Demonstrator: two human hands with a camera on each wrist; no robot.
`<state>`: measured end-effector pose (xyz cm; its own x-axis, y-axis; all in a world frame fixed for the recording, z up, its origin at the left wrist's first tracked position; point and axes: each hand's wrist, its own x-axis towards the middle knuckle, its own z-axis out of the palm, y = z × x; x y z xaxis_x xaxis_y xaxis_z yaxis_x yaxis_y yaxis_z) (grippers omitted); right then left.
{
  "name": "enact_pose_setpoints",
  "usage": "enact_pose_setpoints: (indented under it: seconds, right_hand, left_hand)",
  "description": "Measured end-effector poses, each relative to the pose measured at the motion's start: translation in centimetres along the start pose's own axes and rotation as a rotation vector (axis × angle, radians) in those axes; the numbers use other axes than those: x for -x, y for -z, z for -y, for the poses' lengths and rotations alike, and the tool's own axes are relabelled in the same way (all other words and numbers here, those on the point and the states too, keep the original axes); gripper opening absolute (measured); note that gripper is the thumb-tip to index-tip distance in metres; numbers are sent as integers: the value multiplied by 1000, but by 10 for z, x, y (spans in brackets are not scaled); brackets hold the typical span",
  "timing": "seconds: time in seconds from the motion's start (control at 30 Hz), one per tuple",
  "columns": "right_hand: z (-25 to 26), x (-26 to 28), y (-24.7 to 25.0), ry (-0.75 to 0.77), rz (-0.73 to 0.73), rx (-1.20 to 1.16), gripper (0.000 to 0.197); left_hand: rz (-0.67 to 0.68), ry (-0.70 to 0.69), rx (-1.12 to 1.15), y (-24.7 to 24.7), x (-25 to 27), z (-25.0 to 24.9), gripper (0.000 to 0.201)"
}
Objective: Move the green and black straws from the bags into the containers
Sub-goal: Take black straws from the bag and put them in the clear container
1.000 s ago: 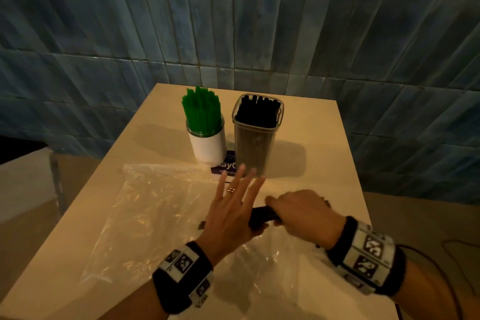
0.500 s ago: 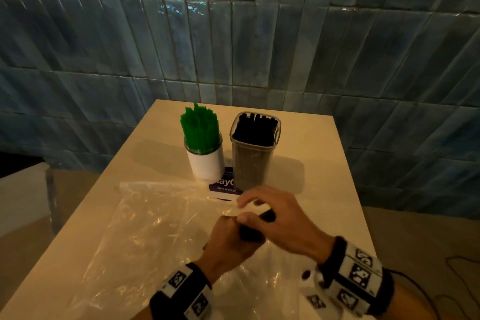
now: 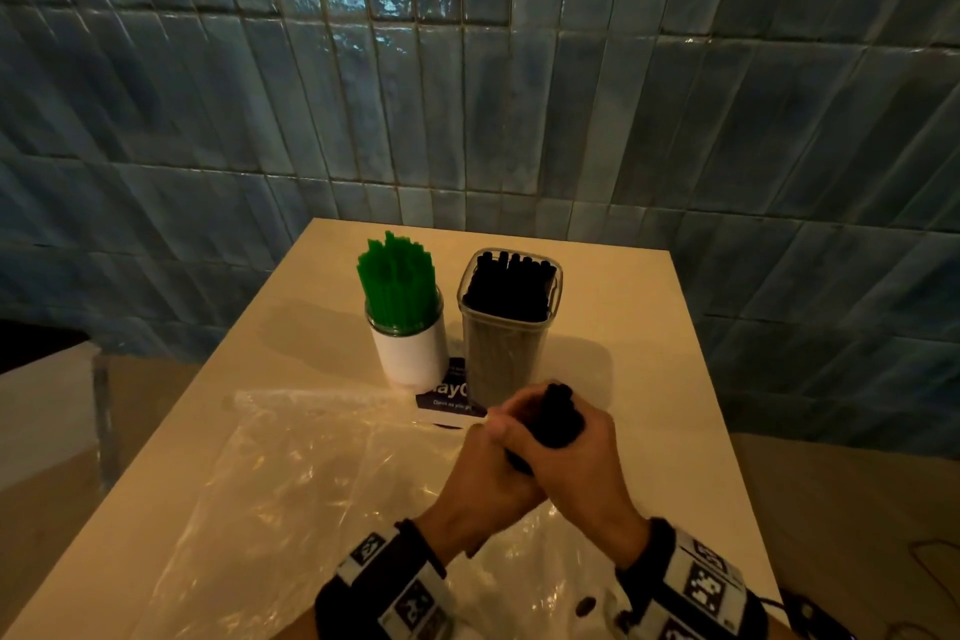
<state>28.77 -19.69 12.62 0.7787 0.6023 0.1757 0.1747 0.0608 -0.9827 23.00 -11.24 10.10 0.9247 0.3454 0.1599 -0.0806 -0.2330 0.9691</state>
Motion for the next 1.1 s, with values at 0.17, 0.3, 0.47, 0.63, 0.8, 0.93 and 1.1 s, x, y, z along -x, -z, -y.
enact_pose_setpoints:
  seconds: [0.17,0.3,0.47,0.63,0.8,0.93,1.1]
  right_hand:
    - [16,-14,8,102,-76,-67,22]
    - [36,-30,24,106,-294,-206,16]
    - [43,-48,55,70,-500,-295,14]
    - [58,-61,77,160,-578,-320,24]
    - [71,-73,95,258,-701,-359,18]
    - [85,-86,106,310,-774,-441,19]
    - [101,-107,107,306,-769,-563,20]
  left_hand:
    - [144,-22,-125,5,-22,-14,35]
    - [380,54,-237,17,-34,-22,37]
    - [373,-51,-504,47,-65,-37,60]
    - [-31,-196,-678,72,-120,-44,54]
    - [213,-67,-1102,73,-151,-12,98]
    - [226,-107,-1169,68,-150,0,125]
    - [24,-201,-1126,57,-123,0,98]
